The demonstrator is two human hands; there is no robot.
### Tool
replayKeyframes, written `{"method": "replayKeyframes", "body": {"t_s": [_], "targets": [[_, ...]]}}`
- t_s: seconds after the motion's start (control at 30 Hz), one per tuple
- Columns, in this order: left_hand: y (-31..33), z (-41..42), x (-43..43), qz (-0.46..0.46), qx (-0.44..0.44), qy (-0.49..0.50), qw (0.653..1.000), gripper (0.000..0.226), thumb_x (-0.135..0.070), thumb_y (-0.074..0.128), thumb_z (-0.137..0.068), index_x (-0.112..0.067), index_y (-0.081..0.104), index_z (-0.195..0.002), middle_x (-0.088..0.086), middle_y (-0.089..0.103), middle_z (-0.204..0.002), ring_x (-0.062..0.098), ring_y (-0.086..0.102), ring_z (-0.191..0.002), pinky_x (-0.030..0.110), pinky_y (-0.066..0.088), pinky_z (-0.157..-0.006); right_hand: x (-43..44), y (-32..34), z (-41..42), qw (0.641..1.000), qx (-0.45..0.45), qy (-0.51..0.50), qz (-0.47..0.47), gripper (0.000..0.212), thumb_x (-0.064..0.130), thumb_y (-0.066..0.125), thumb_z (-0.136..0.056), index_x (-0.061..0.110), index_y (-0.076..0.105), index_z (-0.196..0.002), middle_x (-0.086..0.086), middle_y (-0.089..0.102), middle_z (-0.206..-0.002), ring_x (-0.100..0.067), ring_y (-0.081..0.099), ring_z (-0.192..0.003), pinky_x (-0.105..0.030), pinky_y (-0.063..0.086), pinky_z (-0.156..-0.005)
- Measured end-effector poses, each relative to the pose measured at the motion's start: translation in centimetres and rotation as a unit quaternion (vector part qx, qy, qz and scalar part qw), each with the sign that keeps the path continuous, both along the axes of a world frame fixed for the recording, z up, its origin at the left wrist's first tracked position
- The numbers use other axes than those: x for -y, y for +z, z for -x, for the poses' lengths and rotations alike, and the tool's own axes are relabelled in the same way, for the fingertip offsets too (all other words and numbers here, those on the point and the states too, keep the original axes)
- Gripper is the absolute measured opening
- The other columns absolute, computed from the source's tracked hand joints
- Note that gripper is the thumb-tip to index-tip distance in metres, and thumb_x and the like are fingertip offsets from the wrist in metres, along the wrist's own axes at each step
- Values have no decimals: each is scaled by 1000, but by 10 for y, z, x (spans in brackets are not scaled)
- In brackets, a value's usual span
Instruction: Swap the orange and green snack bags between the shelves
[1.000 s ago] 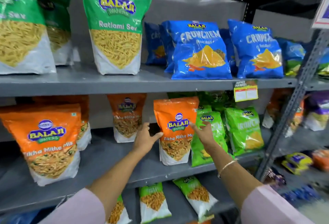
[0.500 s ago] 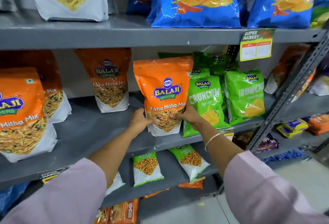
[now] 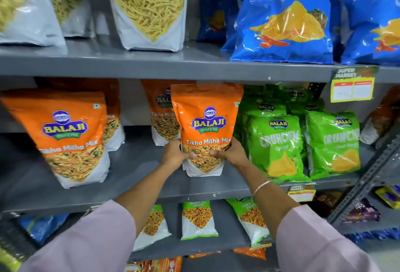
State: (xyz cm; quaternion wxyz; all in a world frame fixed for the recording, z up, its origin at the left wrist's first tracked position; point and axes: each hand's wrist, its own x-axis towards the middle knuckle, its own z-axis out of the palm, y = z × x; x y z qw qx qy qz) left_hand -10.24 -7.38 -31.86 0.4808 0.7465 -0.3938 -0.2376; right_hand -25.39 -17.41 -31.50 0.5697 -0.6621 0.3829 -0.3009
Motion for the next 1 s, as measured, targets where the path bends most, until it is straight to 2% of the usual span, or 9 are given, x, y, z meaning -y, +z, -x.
{"method": "replayKeyframes", "body": {"t_s": [0.13,0.3,0.37,0.43,0.5,0.73,0.87,0.93,1.0], "targets": [[3,-33,-30,-4,7,32,999,50,-13,80,-66,-3,64,-112,17,66,-122,31,62,-111,37,48,-93,-24,0,-41,1000,8,13,-4,65,4,82,-61,7,54,-119,-15,64,-122,-28,61,-109,-43,50,-96],[-1,-63,-55,-22,12,54,998,46,-13,82,-64,-3,65,-107,17,68,-118,31,65,-106,36,50,-90,-49,-9,-73,999,24,24,-11,66,4,80,-64,4,50,-122,-9,63,-116,-21,59,-102,-33,50,-85],[-6,-71,-59,-26,7,58,998,47,-14,82,-64,-3,65,-106,17,68,-118,32,65,-106,38,50,-91,-54,-12,-82,999,23,20,-16,67,5,81,-63,4,50,-122,-11,63,-120,-24,60,-105,-38,51,-90],[-10,-76,-61,-25,-3,54,998,47,-13,81,-65,-2,65,-108,17,67,-119,32,64,-107,42,50,-95,-56,-16,-87,1000,21,17,-14,68,7,82,-61,6,51,-122,-15,63,-123,-31,61,-110,-48,50,-96],[-16,-80,-62,-28,-7,50,998,49,-13,81,-65,-2,64,-109,18,67,-120,33,64,-108,48,49,-98,-57,-20,-89,1000,18,17,-14,67,6,83,-60,7,52,-120,-17,64,-122,-34,61,-111,-52,49,-96],[-23,-85,-59,-37,-5,41,998,53,-16,80,-66,-1,61,-113,16,65,-122,33,63,-110,50,49,-98,-57,-24,-90,999,17,16,-31,66,5,81,-62,5,52,-121,-18,63,-123,-35,60,-112,-50,49,-97],[-22,-87,-61,-65,6,35,997,61,-20,80,-66,-2,54,-119,15,61,-128,32,59,-116,48,48,-99,-57,-20,-86,997,11,48,-53,67,0,76,-68,3,45,-126,-20,59,-128,-36,56,-118,-43,47,-93],[-17,-85,-68,-51,35,49,997,77,-31,79,-67,-7,42,-130,13,55,-137,32,53,-124,49,46,-101,-57,-13,-85,997,11,49,-54,74,1,76,-68,4,38,-131,-18,55,-132,-34,53,-121,-38,46,-91],[-7,-79,-79,-4,113,101,988,82,-37,71,-74,-12,31,-141,11,46,-145,31,45,-132,48,43,-104,-64,-2,-83,1000,9,-2,-21,76,5,75,-71,3,33,-134,-14,51,-134,-30,50,-123,-35,44,-91]]}}
